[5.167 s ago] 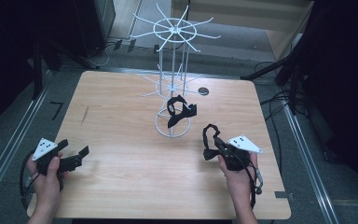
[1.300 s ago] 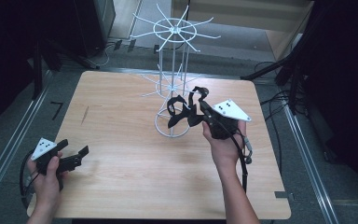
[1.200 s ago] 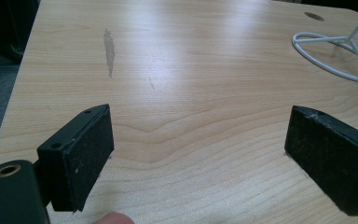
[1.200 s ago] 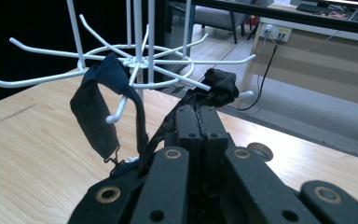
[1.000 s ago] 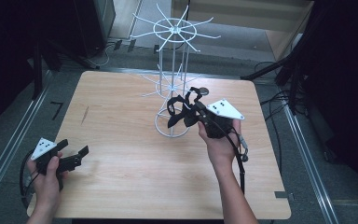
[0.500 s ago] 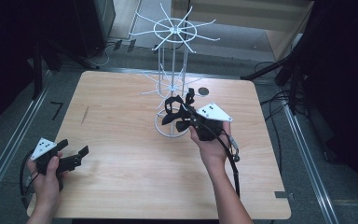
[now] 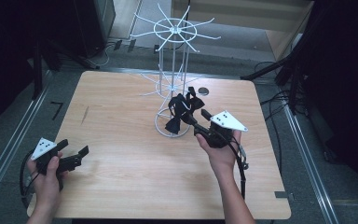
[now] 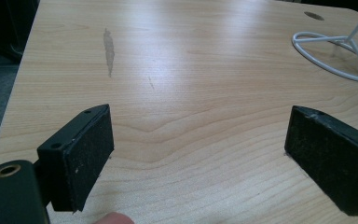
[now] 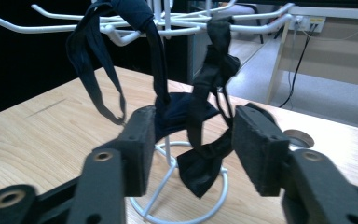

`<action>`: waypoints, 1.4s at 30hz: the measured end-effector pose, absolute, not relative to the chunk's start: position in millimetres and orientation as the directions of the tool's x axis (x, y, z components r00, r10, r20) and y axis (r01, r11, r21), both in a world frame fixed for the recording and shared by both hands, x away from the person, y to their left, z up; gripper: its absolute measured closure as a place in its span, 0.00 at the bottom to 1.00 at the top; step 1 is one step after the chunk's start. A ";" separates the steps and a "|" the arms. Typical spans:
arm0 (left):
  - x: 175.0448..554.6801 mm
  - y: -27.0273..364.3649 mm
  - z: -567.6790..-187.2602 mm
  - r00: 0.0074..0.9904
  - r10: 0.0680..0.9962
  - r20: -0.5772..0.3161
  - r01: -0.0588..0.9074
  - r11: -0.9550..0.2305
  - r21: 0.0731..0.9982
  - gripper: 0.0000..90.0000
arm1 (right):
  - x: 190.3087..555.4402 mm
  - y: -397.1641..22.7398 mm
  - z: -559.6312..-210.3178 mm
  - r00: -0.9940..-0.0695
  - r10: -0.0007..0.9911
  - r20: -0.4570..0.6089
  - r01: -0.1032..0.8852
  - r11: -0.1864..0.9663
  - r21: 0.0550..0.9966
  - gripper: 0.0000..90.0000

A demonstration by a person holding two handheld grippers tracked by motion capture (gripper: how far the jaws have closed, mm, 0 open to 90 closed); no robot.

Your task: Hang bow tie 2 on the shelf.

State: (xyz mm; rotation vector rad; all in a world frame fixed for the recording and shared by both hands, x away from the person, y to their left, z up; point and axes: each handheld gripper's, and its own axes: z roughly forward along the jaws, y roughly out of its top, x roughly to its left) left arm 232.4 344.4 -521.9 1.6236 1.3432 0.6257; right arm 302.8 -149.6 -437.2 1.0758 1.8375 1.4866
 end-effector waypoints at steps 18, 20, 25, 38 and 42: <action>232.5 344.2 -522.0 0.278 0.947 -0.163 0.484 0.008 0.875 0.09 | 289.8 -190.3 -458.2 -0.493 0.861 0.126 0.294 0.028 0.955 0.19; 232.4 344.1 -522.0 0.279 0.946 -0.162 0.483 0.008 0.876 0.09 | 288.8 -192.3 -459.0 -0.482 0.867 0.127 0.300 0.027 0.954 0.15; 232.4 344.2 -522.0 0.281 0.946 -0.163 0.482 0.007 0.876 0.09 | 282.0 -207.1 -466.9 -0.443 0.886 0.137 0.315 0.011 0.949 0.06; 232.0 344.1 -522.0 0.281 0.946 -0.161 0.478 0.008 0.878 0.09 | 266.7 -241.6 -483.6 -0.408 0.903 0.137 0.341 0.012 0.940 0.03; 231.8 344.3 -521.9 0.282 0.946 -0.162 0.478 0.008 0.878 0.09 | 261.7 -252.5 -489.8 -0.393 0.909 0.142 0.353 0.007 0.936 0.03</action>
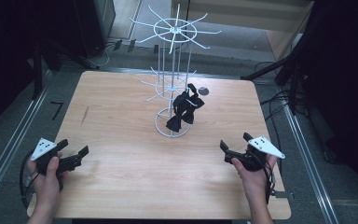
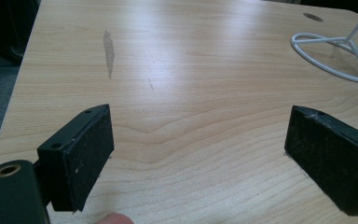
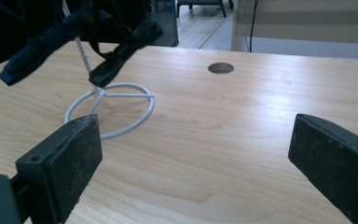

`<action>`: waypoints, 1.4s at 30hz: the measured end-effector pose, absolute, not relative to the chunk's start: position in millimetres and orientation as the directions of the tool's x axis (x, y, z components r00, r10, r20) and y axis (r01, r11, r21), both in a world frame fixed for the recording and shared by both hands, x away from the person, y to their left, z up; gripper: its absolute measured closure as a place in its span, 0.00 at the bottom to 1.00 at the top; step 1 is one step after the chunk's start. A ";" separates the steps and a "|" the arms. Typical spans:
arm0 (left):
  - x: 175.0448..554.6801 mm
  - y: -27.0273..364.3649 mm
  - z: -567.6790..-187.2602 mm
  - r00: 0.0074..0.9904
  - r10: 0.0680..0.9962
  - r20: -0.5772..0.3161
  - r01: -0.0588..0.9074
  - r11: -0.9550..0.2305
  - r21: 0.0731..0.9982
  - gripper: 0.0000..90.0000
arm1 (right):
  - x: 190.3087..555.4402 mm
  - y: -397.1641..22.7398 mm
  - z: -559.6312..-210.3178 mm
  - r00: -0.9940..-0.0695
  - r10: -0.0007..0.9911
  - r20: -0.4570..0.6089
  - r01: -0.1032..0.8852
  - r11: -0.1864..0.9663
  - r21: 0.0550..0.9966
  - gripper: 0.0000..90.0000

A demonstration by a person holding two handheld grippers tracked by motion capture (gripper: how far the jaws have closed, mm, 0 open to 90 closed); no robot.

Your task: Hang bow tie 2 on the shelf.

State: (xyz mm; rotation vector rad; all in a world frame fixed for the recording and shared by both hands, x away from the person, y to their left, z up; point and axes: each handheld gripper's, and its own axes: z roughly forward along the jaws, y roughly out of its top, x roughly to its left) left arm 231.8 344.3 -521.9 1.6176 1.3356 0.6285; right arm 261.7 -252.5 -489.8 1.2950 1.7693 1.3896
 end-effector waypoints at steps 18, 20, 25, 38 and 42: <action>231.1 344.4 -522.0 0.277 0.947 -0.166 0.473 0.016 0.881 0.09 | 241.7 -291.7 -509.5 -0.356 0.926 0.127 0.378 0.018 0.926 0.02; 231.1 344.4 -522.0 0.276 0.947 -0.166 0.473 0.016 0.881 0.09 | 238.5 -296.7 -511.9 -0.350 0.928 0.127 0.383 0.018 0.924 0.02; 231.1 344.4 -522.0 0.276 0.947 -0.166 0.473 0.017 0.881 0.09 | 230.3 -310.3 -518.0 -0.337 0.933 0.129 0.397 0.017 0.918 0.02; 231.0 344.6 -522.0 0.276 0.947 -0.165 0.472 0.016 0.882 0.09 | 217.6 -336.6 -530.8 -0.303 0.944 0.130 0.430 0.014 0.903 0.02; 231.1 344.6 -522.1 0.277 0.946 -0.166 0.471 0.017 0.882 0.09 | 213.3 -345.1 -533.6 -0.288 0.948 0.134 0.435 0.005 0.901 0.02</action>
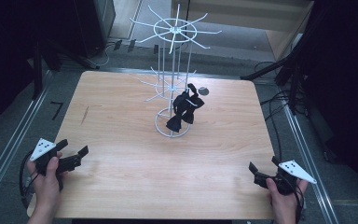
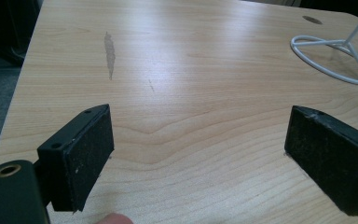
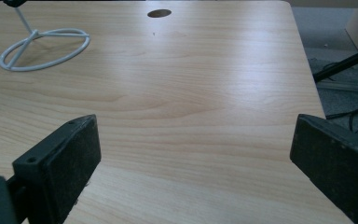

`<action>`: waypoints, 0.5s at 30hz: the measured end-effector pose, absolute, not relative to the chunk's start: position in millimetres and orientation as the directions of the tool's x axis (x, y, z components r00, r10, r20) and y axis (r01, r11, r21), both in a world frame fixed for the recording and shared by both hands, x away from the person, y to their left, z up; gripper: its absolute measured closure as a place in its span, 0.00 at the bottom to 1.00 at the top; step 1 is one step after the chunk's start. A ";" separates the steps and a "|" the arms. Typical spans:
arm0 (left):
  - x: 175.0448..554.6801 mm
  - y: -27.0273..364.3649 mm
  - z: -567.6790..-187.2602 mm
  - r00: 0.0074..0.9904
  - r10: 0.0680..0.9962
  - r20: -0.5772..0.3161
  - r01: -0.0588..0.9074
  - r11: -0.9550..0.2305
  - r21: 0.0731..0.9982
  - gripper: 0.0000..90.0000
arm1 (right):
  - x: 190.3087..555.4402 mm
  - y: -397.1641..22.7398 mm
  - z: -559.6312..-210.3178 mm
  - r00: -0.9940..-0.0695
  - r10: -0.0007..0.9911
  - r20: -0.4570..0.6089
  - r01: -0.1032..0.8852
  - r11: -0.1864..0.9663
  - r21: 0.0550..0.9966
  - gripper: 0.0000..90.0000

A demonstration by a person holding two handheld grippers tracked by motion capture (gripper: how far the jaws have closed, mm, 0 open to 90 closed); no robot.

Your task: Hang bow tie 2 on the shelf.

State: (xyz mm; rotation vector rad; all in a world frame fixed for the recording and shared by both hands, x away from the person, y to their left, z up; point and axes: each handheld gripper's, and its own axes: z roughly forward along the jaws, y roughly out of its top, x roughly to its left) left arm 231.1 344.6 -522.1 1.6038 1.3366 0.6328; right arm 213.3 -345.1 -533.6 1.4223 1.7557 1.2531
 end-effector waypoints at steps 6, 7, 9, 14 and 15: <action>231.1 344.7 -522.0 0.276 0.947 -0.167 0.472 0.017 0.881 0.09 | 207.5 -352.9 -536.9 -0.277 0.950 0.140 0.443 -0.003 0.897 0.02; 231.0 344.6 -522.0 0.276 0.947 -0.167 0.472 0.018 0.881 0.09 | 205.0 -356.1 -537.7 -0.271 0.952 0.142 0.445 -0.007 0.895 0.02; 231.0 344.7 -522.0 0.276 0.947 -0.166 0.472 0.017 0.882 0.09 | 203.6 -358.2 -538.1 -0.271 0.952 0.141 0.445 -0.006 0.896 0.02; 230.9 345.1 -522.1 0.276 0.946 -0.168 0.472 0.020 0.882 0.09 | 193.7 -371.1 -541.2 -0.246 0.958 0.151 0.447 -0.026 0.894 0.03; 231.0 345.1 -522.1 0.275 0.946 -0.169 0.472 0.020 0.882 0.09 | 191.3 -372.9 -541.2 -0.241 0.959 0.152 0.448 -0.029 0.894 0.03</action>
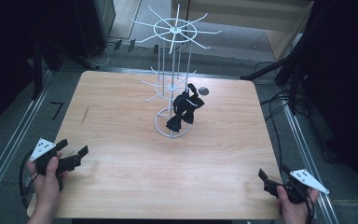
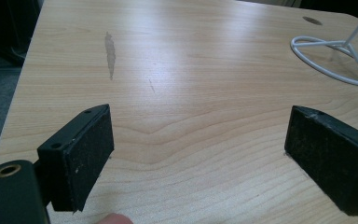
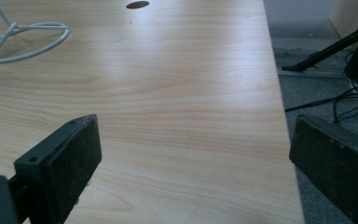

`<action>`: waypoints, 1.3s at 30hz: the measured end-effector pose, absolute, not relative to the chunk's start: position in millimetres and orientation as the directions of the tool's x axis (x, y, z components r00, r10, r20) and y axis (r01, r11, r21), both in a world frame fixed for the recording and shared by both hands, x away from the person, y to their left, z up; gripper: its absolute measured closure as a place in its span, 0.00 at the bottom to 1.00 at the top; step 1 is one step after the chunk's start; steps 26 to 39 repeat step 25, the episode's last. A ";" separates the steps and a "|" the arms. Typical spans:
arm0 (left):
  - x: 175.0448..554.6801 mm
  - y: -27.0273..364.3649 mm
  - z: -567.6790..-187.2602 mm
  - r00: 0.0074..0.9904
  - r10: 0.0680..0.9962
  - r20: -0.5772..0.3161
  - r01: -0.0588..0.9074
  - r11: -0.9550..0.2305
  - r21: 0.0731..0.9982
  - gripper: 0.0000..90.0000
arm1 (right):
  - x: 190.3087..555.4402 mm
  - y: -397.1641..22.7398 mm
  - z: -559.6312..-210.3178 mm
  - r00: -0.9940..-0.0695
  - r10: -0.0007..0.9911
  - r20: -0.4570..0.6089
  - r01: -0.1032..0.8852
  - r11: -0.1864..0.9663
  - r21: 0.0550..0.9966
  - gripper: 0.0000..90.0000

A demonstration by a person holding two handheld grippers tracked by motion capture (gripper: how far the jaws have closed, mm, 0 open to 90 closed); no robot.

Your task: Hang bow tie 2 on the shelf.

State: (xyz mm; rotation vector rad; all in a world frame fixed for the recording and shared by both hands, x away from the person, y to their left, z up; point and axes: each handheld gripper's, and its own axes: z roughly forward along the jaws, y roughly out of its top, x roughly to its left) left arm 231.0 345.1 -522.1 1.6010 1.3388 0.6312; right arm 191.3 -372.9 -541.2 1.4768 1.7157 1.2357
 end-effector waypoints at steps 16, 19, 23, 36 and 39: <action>231.1 345.7 -522.2 0.275 0.945 -0.176 0.471 0.027 0.882 0.09 | 171.9 -392.5 -551.5 -0.223 0.956 0.192 0.433 -0.079 0.898 0.05; 231.2 345.8 -522.2 0.275 0.945 -0.178 0.472 0.028 0.881 0.09 | 171.7 -391.2 -551.4 -0.228 0.957 0.179 0.433 -0.066 0.899 0.05; 231.7 345.9 -522.3 0.275 0.945 -0.180 0.476 0.029 0.879 0.09 | 171.3 -390.9 -551.3 -0.228 0.959 0.168 0.435 -0.053 0.899 0.05; 231.8 346.0 -522.2 0.276 0.944 -0.181 0.478 0.028 0.878 0.09 | 171.6 -391.2 -551.4 -0.226 0.960 0.167 0.434 -0.055 0.899 0.05; 231.8 346.0 -522.2 0.276 0.944 -0.181 0.478 0.028 0.878 0.09 | 171.6 -391.2 -551.4 -0.226 0.960 0.167 0.434 -0.055 0.899 0.05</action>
